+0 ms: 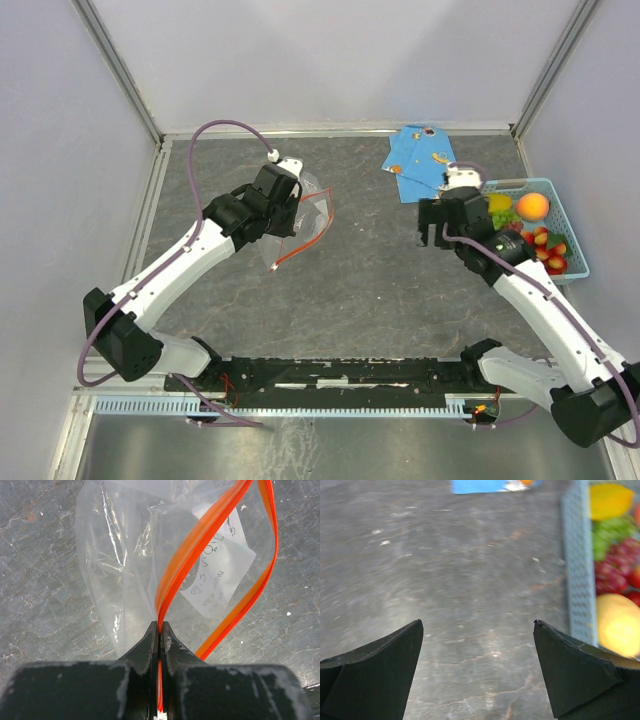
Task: Place the food in the zip-top bag and seal the zipper
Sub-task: Pick up the fake fruit from the bin.
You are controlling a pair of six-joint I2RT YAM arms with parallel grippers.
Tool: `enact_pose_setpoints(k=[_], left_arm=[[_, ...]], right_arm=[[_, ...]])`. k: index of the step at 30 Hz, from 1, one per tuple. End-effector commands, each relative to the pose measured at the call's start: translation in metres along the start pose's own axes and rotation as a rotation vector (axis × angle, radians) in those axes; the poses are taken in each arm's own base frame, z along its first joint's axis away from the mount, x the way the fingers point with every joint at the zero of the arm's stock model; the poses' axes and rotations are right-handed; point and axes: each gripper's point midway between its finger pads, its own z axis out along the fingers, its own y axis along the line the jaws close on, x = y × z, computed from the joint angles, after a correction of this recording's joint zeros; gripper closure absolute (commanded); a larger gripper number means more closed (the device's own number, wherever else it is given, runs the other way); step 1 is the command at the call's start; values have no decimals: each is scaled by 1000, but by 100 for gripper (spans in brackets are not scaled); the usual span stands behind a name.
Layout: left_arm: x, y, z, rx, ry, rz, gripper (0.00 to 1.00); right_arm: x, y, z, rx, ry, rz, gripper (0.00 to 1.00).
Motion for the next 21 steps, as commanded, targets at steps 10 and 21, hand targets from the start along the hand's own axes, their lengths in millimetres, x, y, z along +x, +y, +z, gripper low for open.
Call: enact_pose_setpoints(k=[10, 21], left_arm=[[-18, 3, -14, 42, -93, 13, 97], [-15, -1, -6, 69, -70, 7, 97]], right_arm=[[34, -149, 22, 441, 62, 396, 1], [68, -215, 51, 513, 81, 658, 1]])
